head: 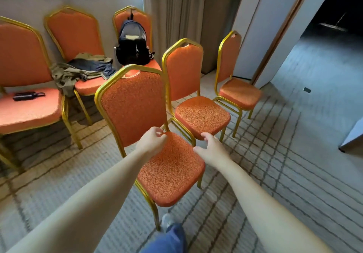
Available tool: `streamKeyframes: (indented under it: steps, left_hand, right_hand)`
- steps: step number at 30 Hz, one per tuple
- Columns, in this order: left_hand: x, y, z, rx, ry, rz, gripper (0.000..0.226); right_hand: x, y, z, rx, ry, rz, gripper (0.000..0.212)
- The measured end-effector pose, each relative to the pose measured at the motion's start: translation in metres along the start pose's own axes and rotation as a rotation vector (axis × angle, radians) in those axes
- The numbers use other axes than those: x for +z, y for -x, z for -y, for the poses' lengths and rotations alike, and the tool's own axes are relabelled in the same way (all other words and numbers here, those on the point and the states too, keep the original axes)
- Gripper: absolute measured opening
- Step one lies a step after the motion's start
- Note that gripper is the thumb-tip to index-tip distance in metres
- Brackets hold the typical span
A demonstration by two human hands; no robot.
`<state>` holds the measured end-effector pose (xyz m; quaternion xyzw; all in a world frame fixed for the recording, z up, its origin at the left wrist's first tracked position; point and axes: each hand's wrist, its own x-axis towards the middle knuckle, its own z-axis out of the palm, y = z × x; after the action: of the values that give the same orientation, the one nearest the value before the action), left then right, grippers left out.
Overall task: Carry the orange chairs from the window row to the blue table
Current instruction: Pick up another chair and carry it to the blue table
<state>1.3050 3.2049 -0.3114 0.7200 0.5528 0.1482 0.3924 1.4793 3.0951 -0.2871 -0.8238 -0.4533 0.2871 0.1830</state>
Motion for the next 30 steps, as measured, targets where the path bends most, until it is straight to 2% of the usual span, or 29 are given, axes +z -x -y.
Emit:
streamKeyframes:
  steps: [8,12,17,24,30]
  left_hand:
    - [0.034,-0.13,-0.027,-0.171,0.042,-0.074,0.042]
    - [0.034,-0.165,-0.026,-0.251,0.035,-0.092,0.048]
    - [0.039,-0.209,-0.026,-0.404,0.102,-0.193,0.046]
    - [0.068,-0.235,-0.022,-0.738,0.341,-0.477,0.041]
    - [0.107,-0.212,-0.03,-1.013,0.494,-0.698,0.039]
  right_hand:
    - [-0.027,-0.163,-0.004,-0.105,0.138,0.146,0.064]
    - [-0.037,-0.211,0.001,-0.147,0.176,0.198,0.063]
    - [-0.038,-0.283,0.013,-0.26,0.251,0.3,0.064]
    - [-0.018,-0.379,0.036,-0.576,0.406,0.566,0.062]
    - [-0.005,-0.413,0.05,-0.828,0.511,0.746,0.06]
